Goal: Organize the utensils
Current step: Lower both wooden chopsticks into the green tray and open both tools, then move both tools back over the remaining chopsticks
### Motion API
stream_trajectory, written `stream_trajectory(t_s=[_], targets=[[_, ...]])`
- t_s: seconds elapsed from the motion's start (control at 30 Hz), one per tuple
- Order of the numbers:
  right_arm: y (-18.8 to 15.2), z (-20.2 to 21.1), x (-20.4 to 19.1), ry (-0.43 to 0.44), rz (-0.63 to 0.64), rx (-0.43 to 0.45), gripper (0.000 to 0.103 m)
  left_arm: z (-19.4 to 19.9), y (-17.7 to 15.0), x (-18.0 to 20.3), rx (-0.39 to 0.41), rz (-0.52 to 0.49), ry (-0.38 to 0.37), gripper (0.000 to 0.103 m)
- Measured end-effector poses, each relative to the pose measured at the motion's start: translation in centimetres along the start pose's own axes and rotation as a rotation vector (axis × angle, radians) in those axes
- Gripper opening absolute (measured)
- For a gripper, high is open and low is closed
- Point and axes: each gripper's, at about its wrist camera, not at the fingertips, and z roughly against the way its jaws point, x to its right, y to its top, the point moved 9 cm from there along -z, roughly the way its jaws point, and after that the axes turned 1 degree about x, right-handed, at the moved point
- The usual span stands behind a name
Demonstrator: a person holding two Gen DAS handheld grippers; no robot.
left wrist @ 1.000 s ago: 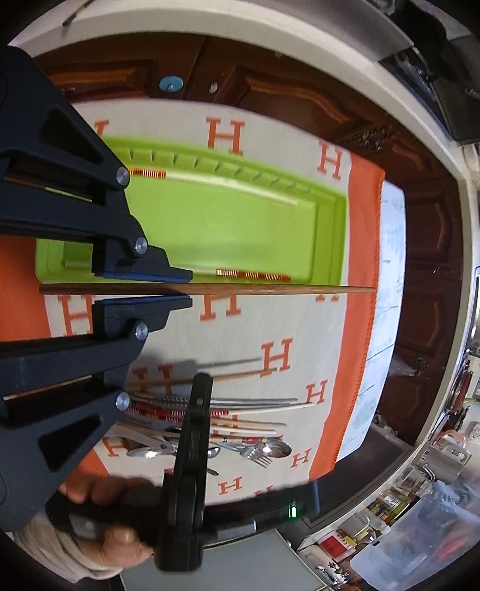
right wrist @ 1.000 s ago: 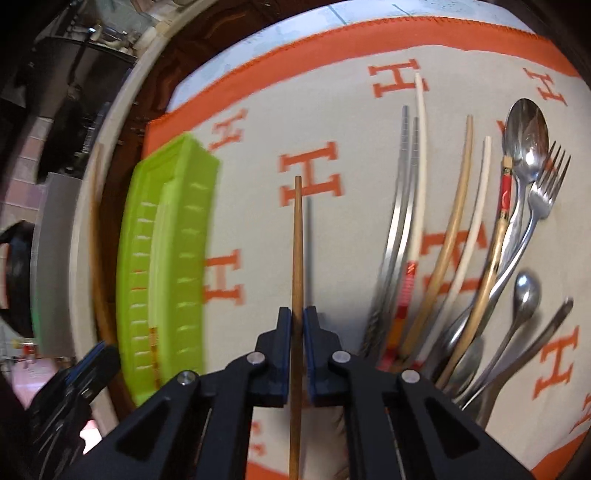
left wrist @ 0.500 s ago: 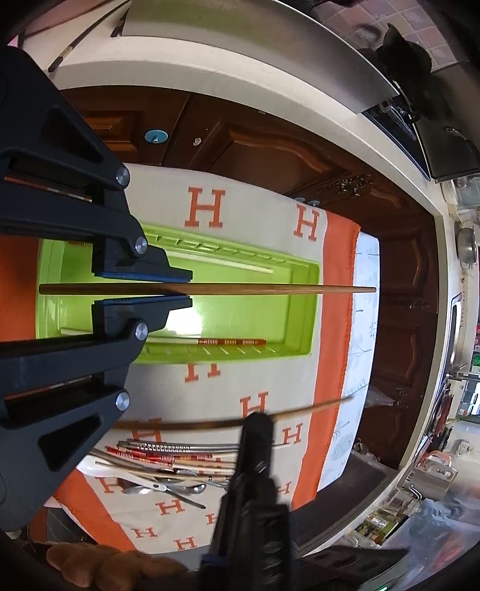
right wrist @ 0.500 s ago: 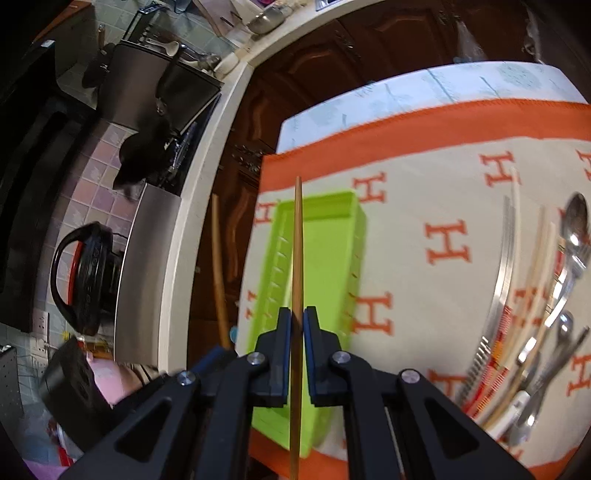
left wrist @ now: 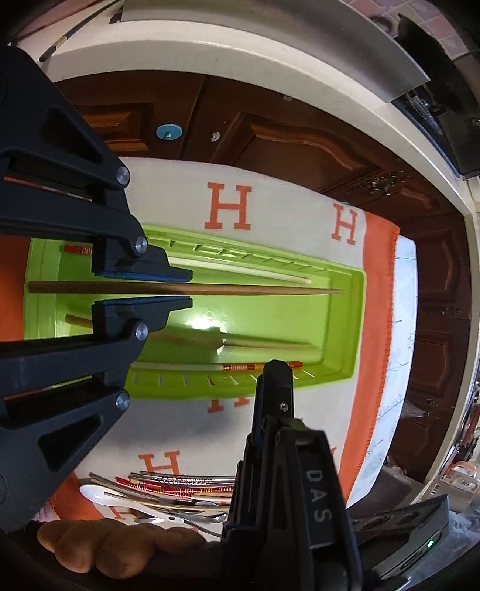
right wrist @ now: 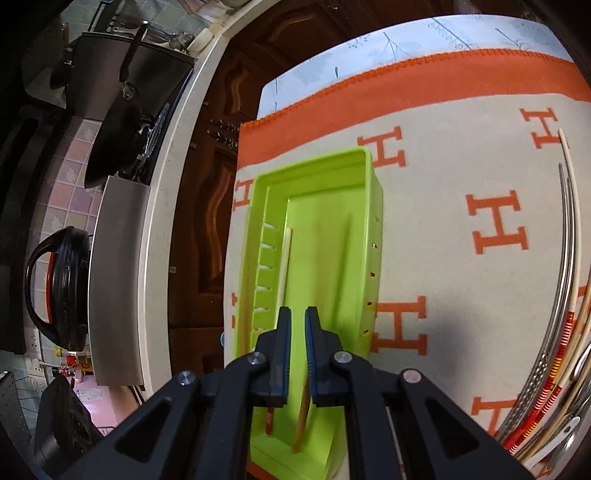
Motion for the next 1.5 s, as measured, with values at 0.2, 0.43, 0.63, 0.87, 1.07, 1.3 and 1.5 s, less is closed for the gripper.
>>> stream_trajectory(t_s=[0.2, 0.43, 0.63, 0.87, 1.07, 1.3, 1.5], targets=[[-0.7, 0.7, 0.3, -0.019, 0.027, 0.022, 0.008, -0.2, -0.3, 0.1, -0.014, 0.013, -0.026, 0.028], [-1.8, 2.6, 0.3, -0.032, 0.071, 0.064, 0.008, 1.4, -0.1, 0.7, 0.027, 0.009, -0.028, 0.048], [-2.8, 5.3, 0.1, -0.046, 0.113, 0.113, 0.008, 3.3, -0.1, 1.8, 0.060, -0.007, -0.038, 0.048], [-4.1, 10.5, 0.5, -0.082, 0.192, 0.213, 0.008, 6.1, 0.0, 4.1, 0.106, -0.046, -0.058, 0.048], [-5.1, 14.6, 2.5, -0.112, 0.202, 0.277, 0.008, 8.3, 0.1, 7.3, 0.134, -0.095, -0.101, 0.048], [-5.1, 17.6, 6.8, -0.118, 0.116, 0.318, 0.008, 8.6, 0.5, 11.8, 0.132, -0.162, -0.127, 0.048], [-4.6, 18.5, 9.6, -0.128, 0.062, 0.343, 0.008, 7.2, 1.1, 15.5, 0.105, -0.215, -0.145, 0.048]])
